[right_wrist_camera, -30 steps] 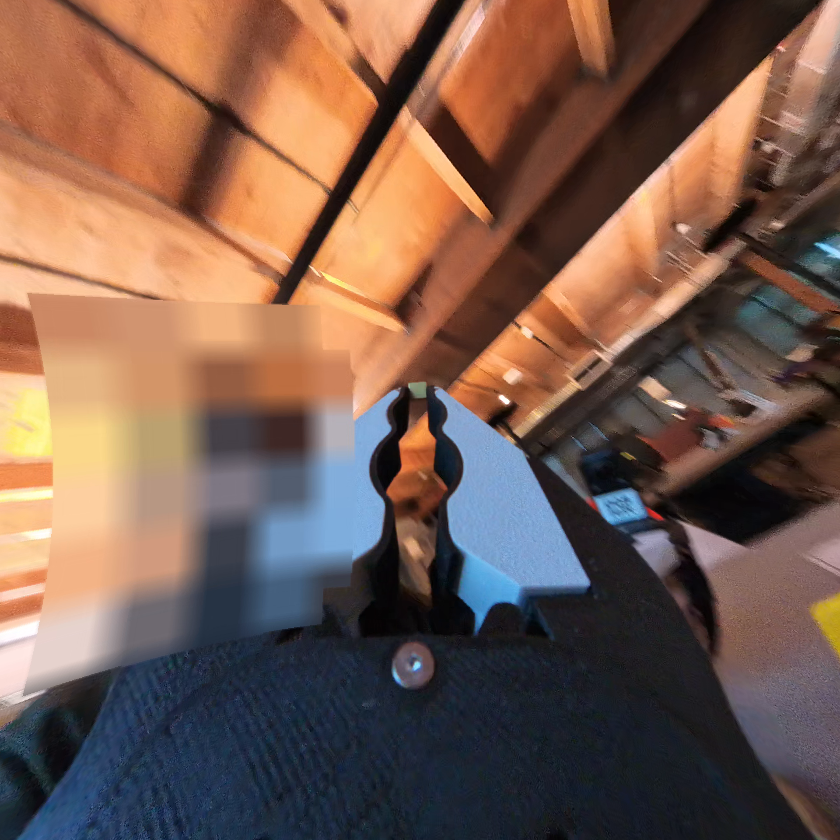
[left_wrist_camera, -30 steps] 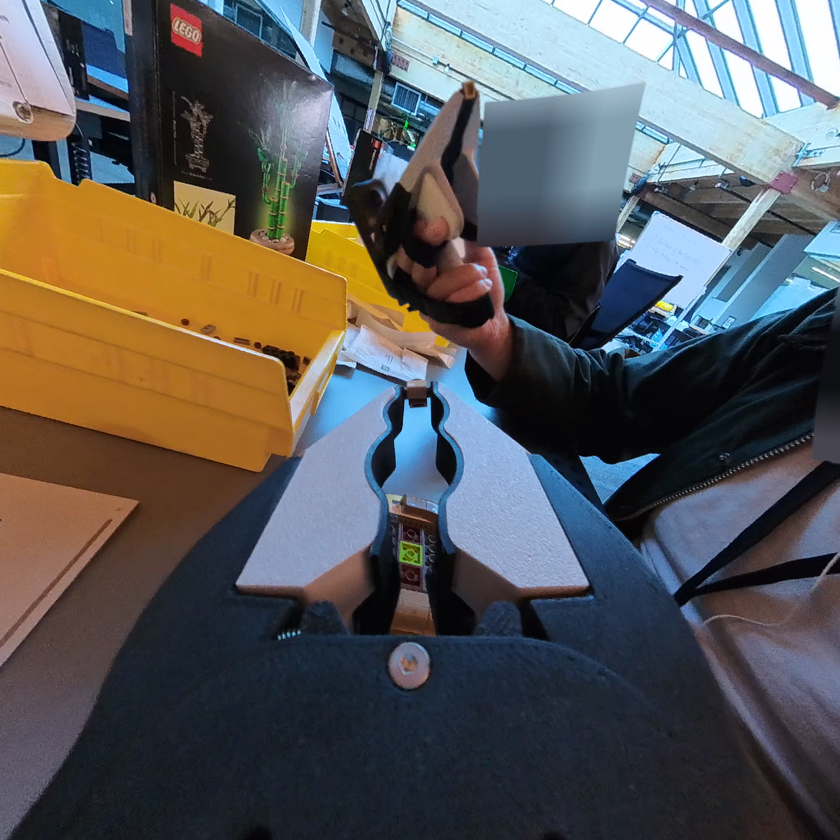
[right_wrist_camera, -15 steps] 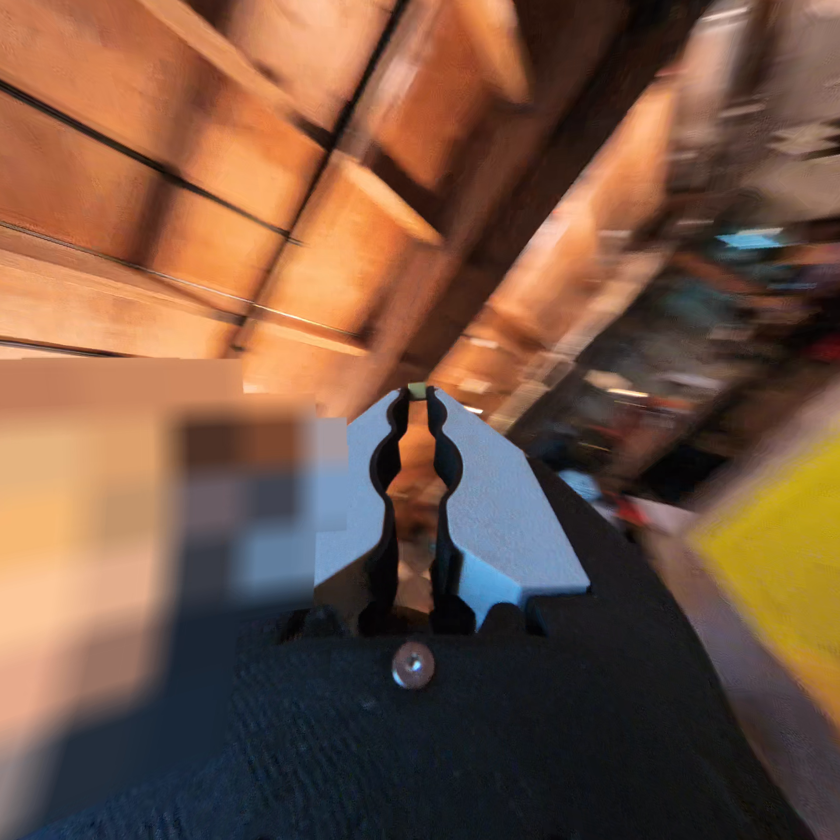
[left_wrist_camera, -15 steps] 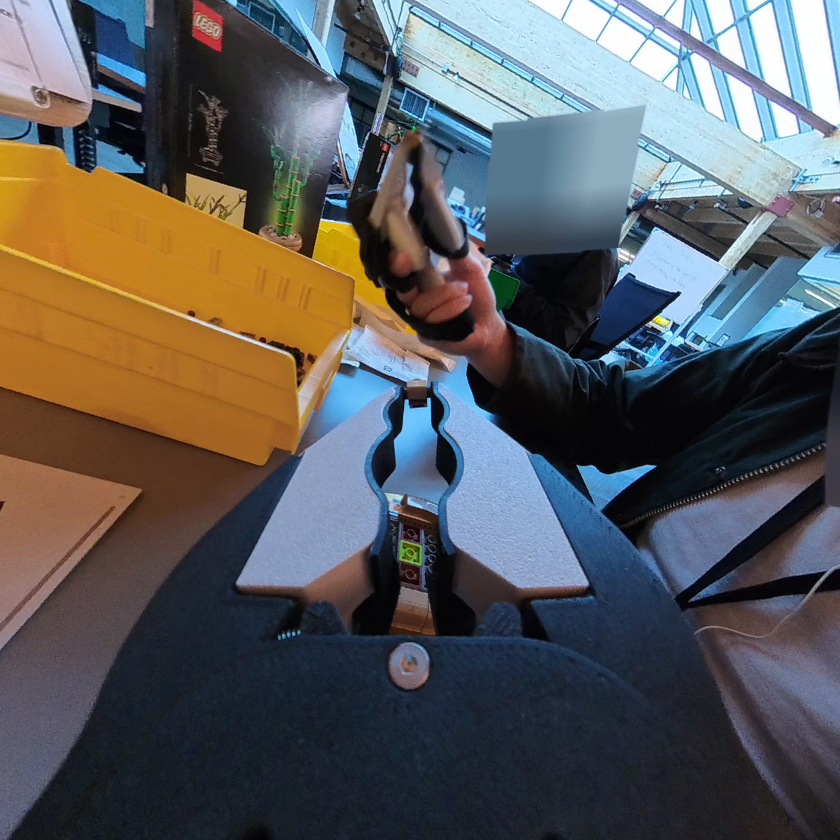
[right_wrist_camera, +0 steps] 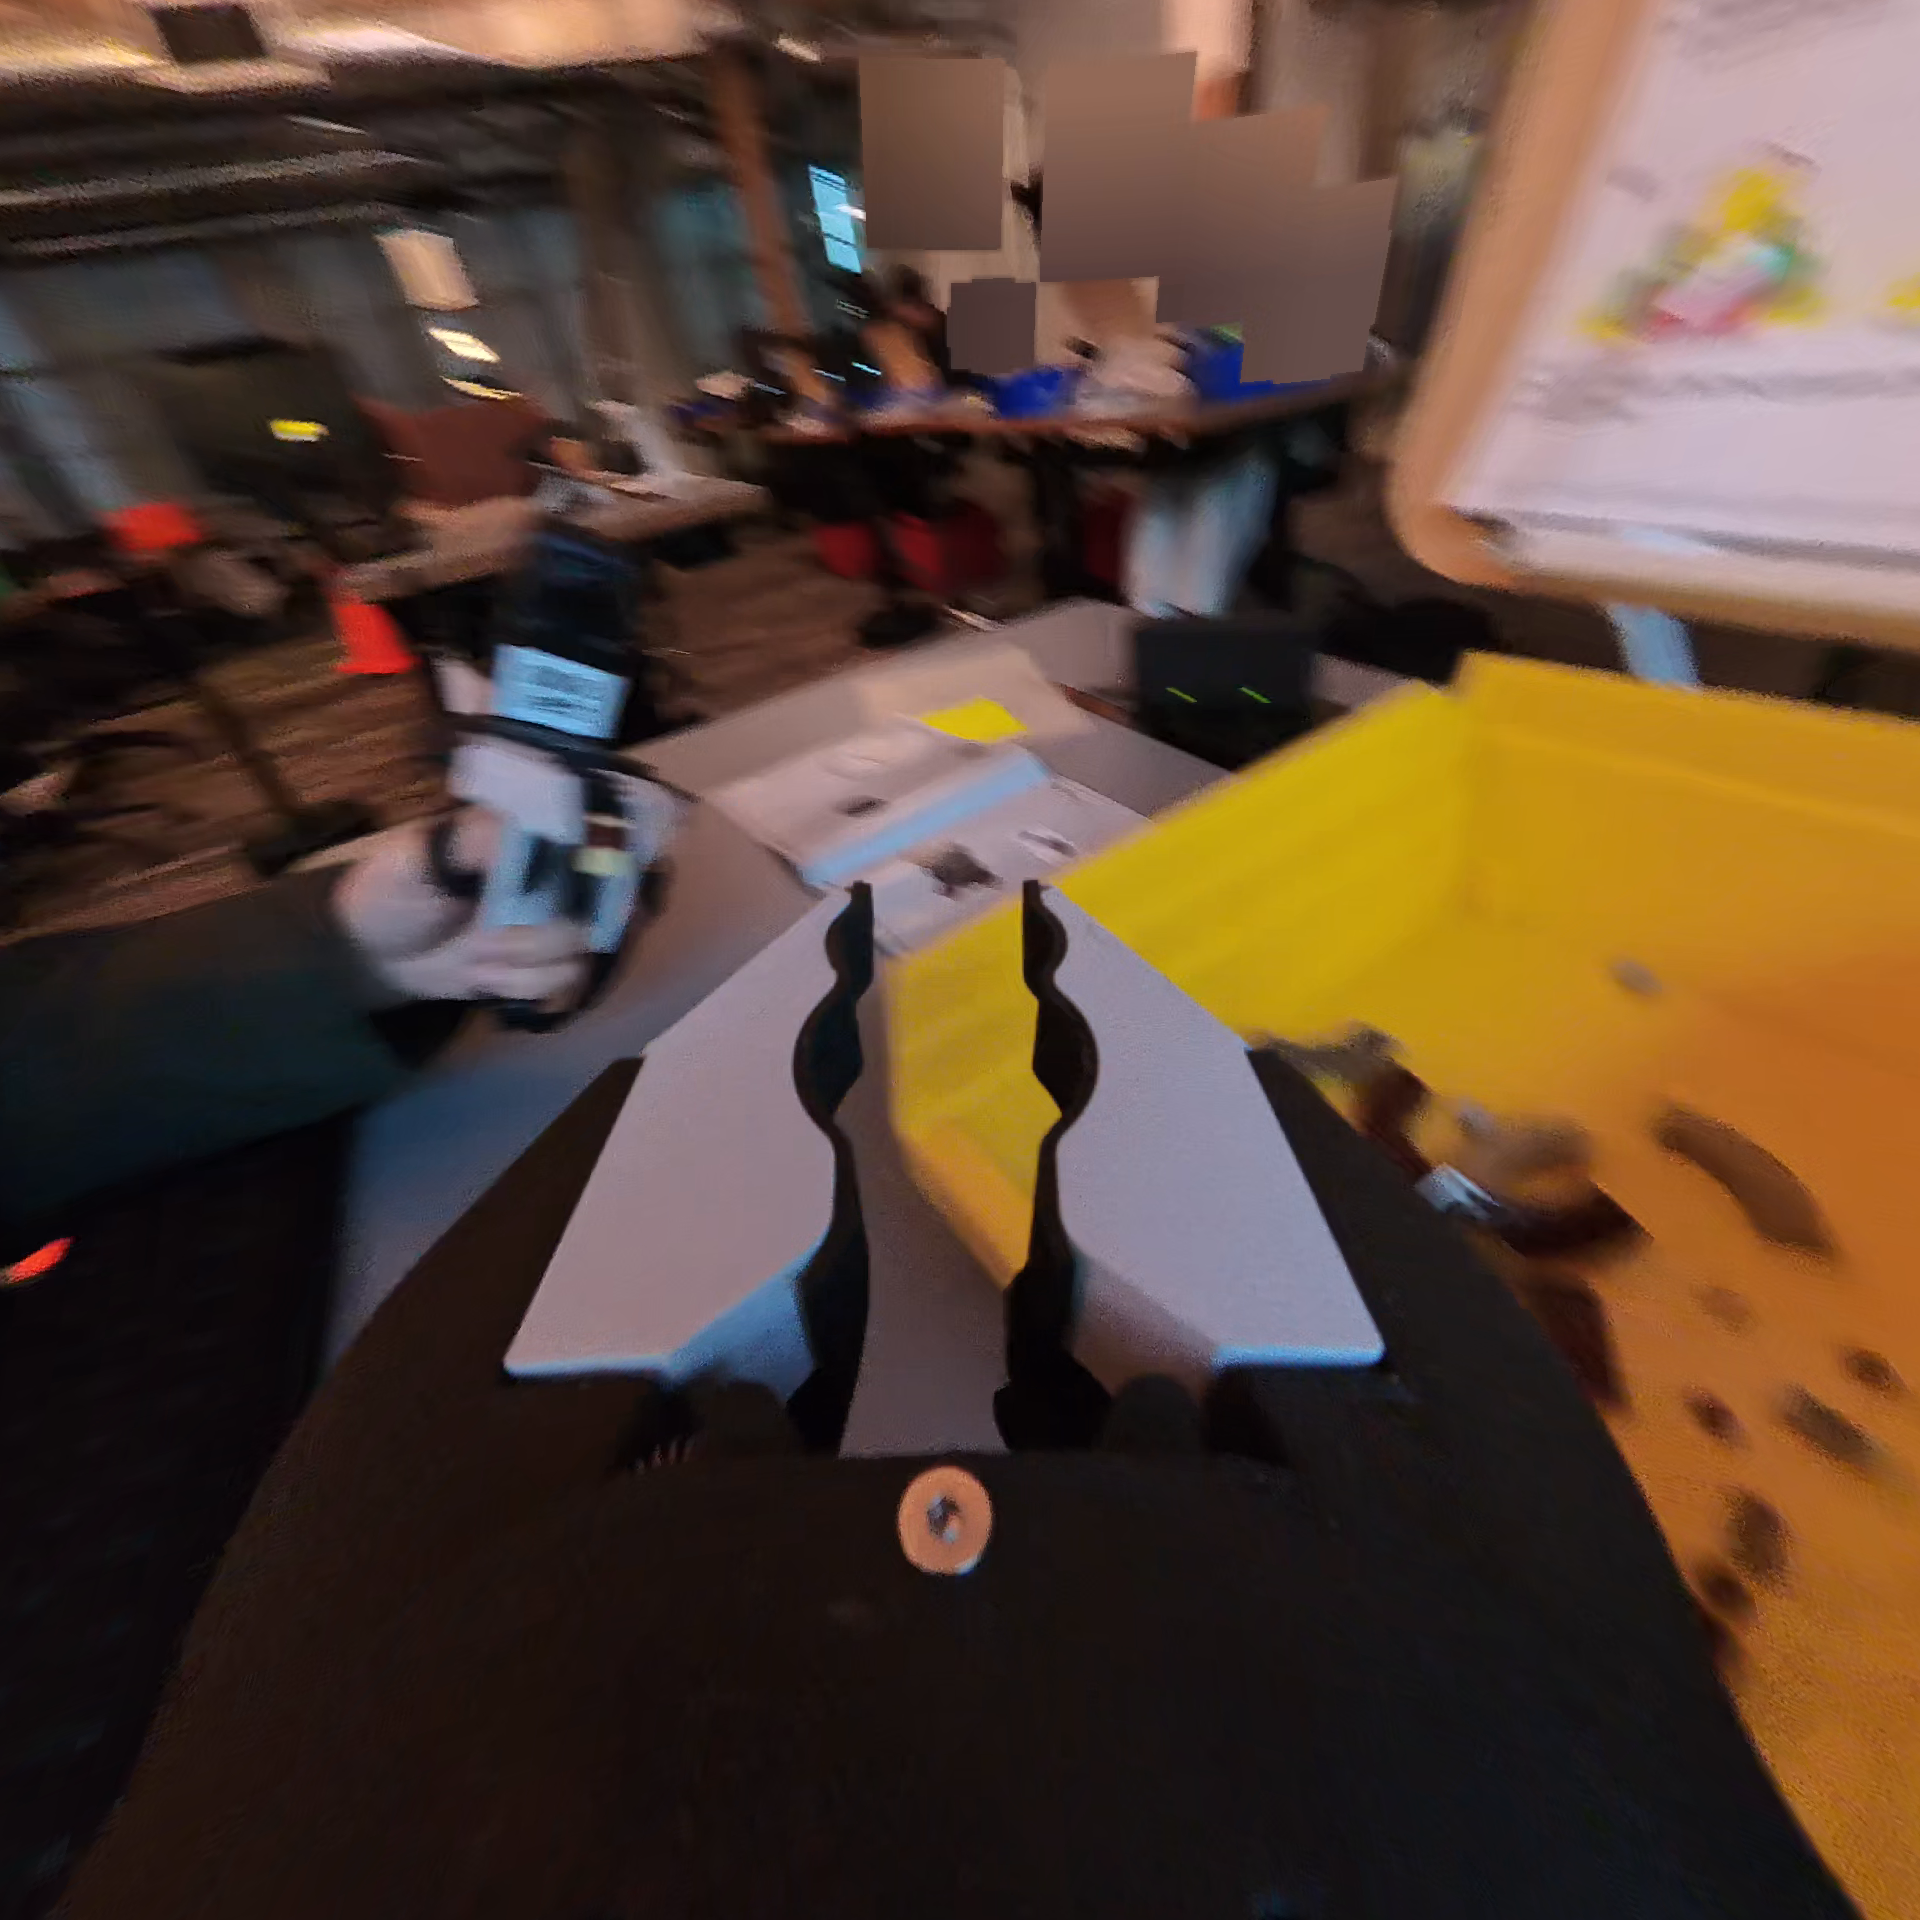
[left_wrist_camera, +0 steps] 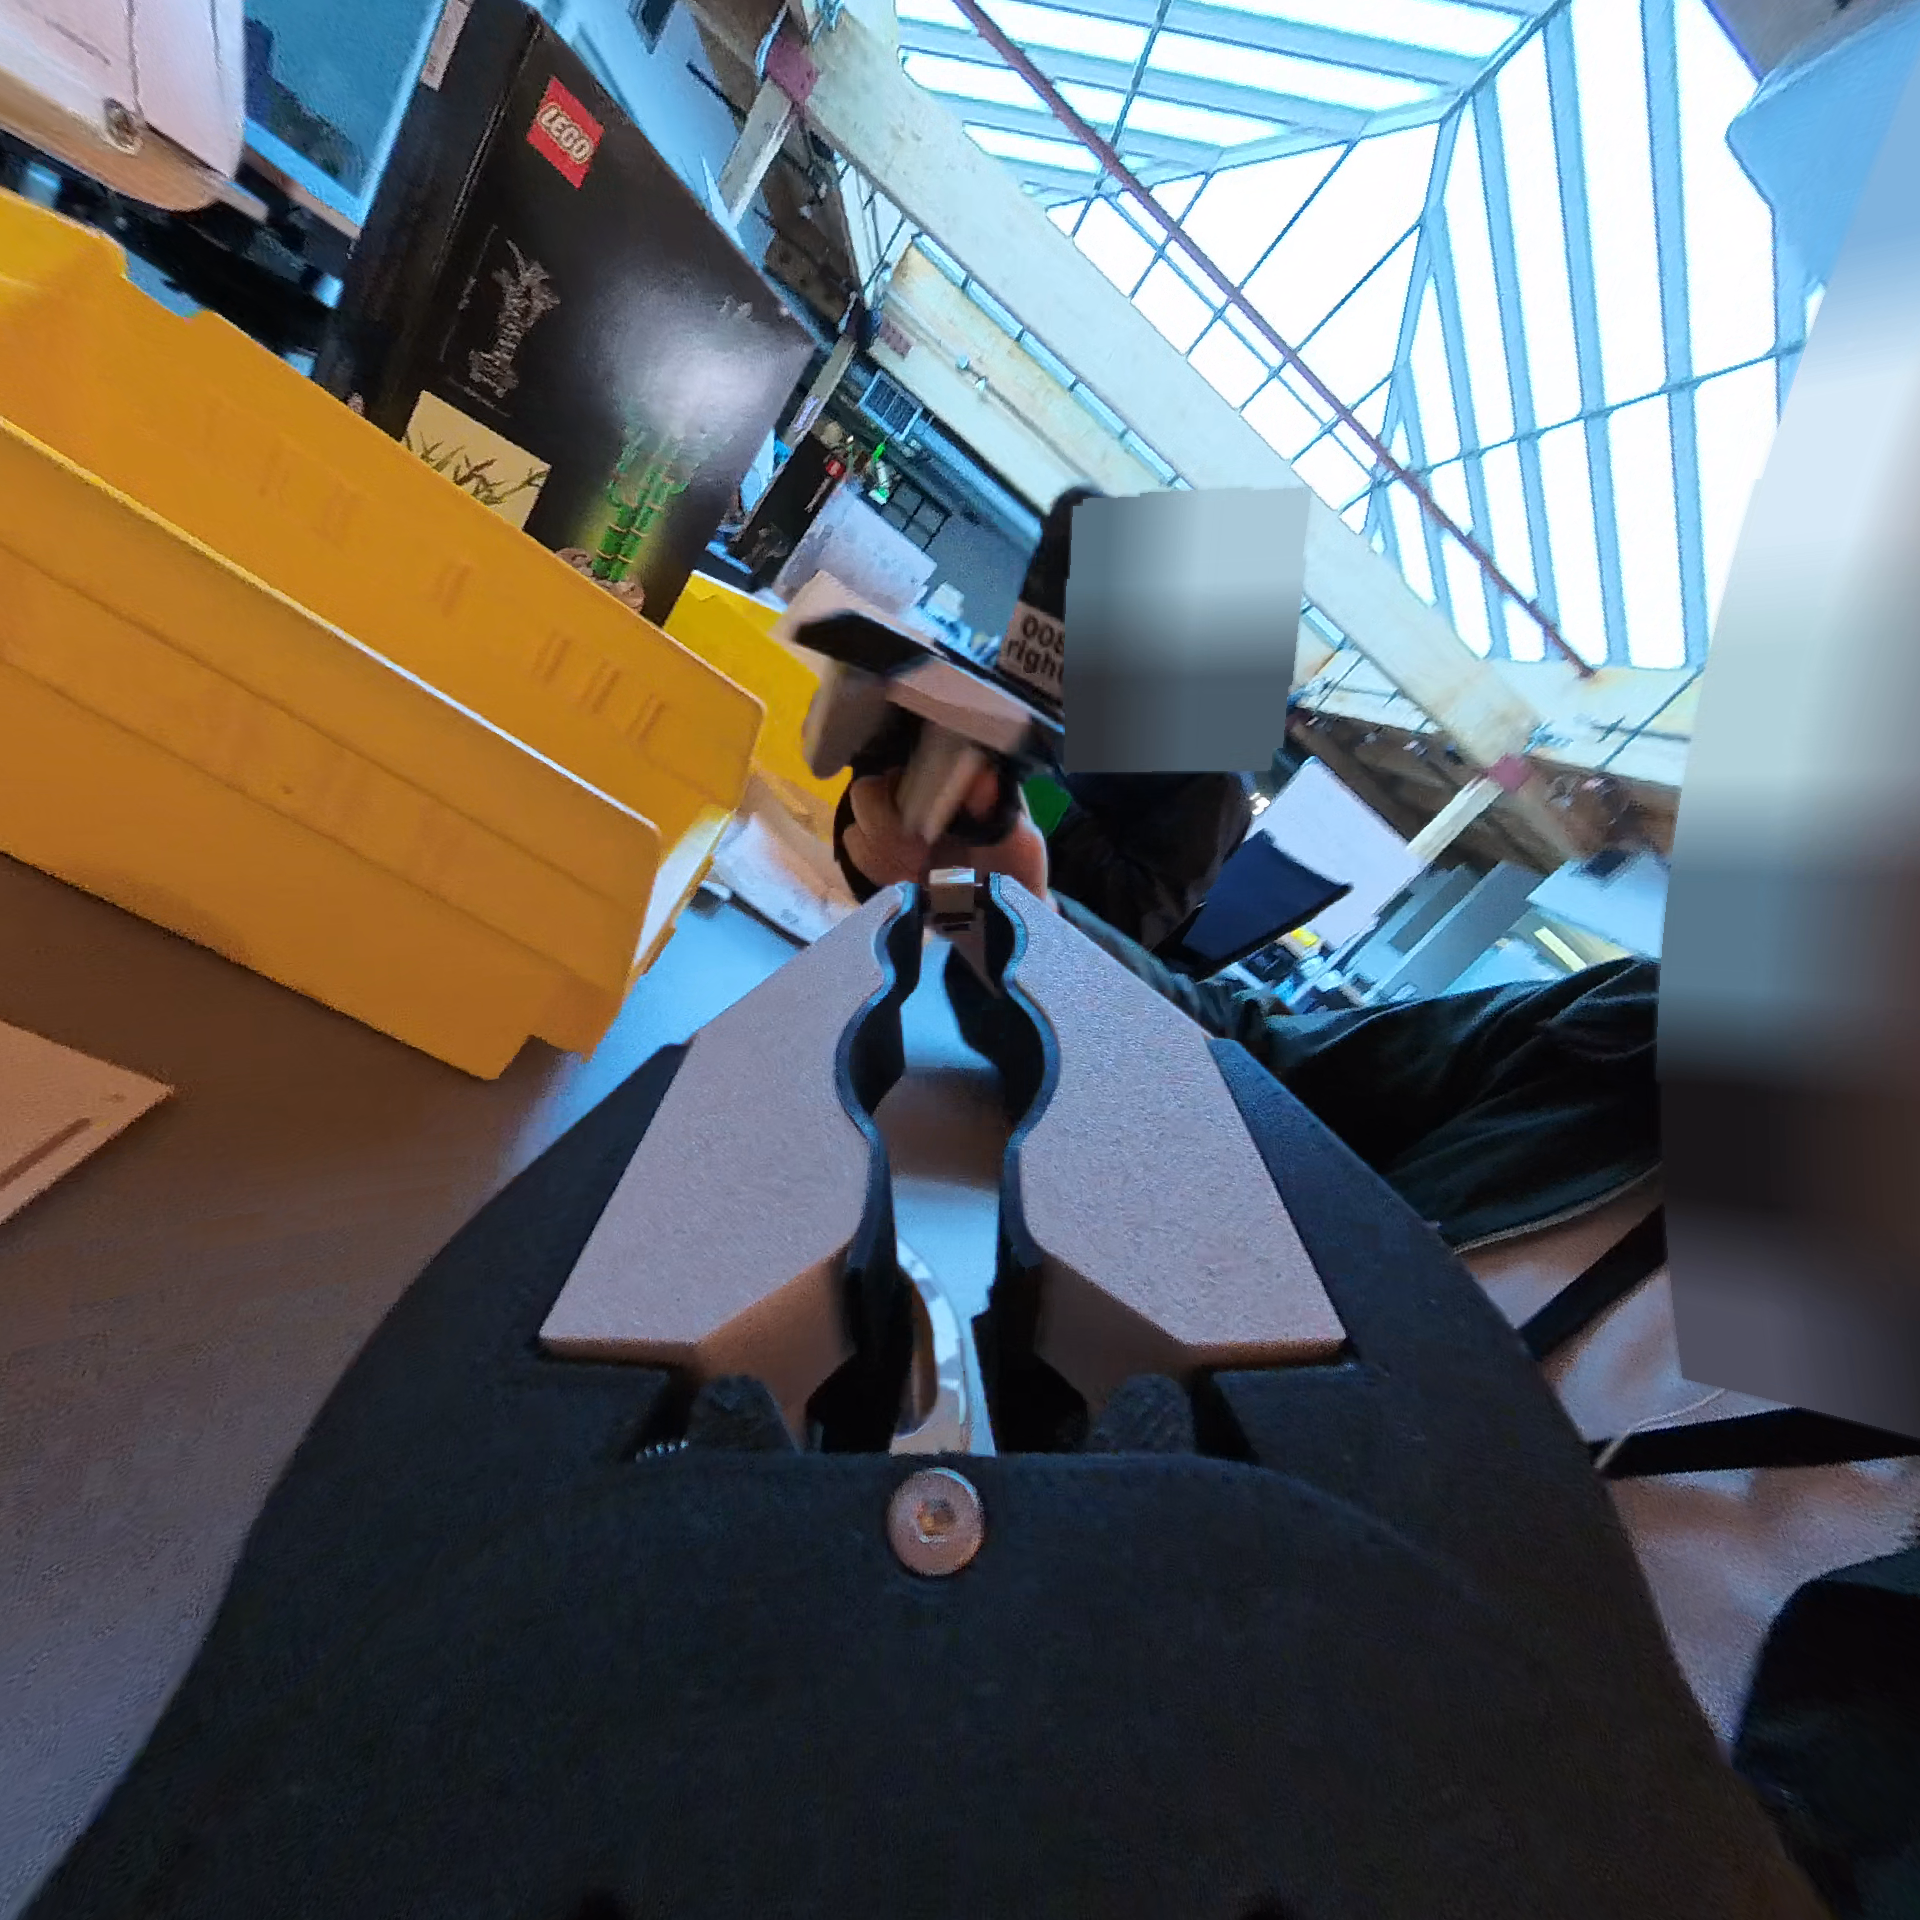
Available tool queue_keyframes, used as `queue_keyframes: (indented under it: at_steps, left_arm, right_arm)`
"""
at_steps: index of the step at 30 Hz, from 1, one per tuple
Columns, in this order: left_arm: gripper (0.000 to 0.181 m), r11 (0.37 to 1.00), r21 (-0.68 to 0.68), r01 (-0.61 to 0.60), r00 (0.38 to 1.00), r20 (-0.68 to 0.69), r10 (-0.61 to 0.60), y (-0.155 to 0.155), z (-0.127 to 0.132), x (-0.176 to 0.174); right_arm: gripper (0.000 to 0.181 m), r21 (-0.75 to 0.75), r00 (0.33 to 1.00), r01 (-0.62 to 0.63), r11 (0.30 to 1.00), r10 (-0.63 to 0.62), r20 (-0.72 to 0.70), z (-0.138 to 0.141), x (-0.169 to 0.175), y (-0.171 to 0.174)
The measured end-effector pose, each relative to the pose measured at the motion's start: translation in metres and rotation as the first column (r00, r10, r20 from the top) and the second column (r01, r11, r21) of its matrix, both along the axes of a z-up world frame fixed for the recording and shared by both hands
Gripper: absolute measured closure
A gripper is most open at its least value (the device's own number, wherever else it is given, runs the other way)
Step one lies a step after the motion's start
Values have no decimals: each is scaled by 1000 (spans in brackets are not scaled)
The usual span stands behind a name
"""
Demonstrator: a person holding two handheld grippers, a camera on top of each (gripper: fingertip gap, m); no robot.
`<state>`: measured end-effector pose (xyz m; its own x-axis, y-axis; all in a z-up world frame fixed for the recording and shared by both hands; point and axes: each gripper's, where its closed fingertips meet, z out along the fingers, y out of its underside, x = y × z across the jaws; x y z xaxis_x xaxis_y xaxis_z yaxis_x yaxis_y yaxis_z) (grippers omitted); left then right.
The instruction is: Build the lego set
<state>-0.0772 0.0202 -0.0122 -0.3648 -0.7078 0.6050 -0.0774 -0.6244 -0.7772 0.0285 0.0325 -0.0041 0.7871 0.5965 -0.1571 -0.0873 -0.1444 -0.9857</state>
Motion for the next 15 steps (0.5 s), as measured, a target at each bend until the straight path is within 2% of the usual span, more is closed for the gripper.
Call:
queue_keyframes:
  at_steps: [2, 5, 6, 8, 10, 15]
  left_arm:
    - [172, 998, -61, 20, 1000, 20, -18, -1, 3, 1]
    - [172, 992, -125, 34, 999, 32, -30, -3, 5, 5]
    - [173, 990, -138, 39, 999, 36, -34, -4, 6, 6]
    - [172, 988, -149, 40, 999, 30, -35, -6, 5, 9]
    - [173, 988, -148, 37, 999, 23, -34, -9, 3, 13]
    - [173, 986, -160, 56, 998, 26, -53, -16, 4, 17]
  right_arm:
    - [153, 120, 993, -97, 988, 88, 80, 12, -38, -17]
    - [151, 246, 929, -131, 960, 32, 369, 5, -78, -30]
    - [153, 286, 906, -127, 950, -7, 424, 4, -86, -31]
    - [162, 344, 875, -98, 934, -84, 478, 5, -92, -31]
    - [167, 372, 863, -111, 922, -96, 496, 7, -98, -33]
    - [168, 347, 816, -116, 931, -110, 567, -6, -99, -29]
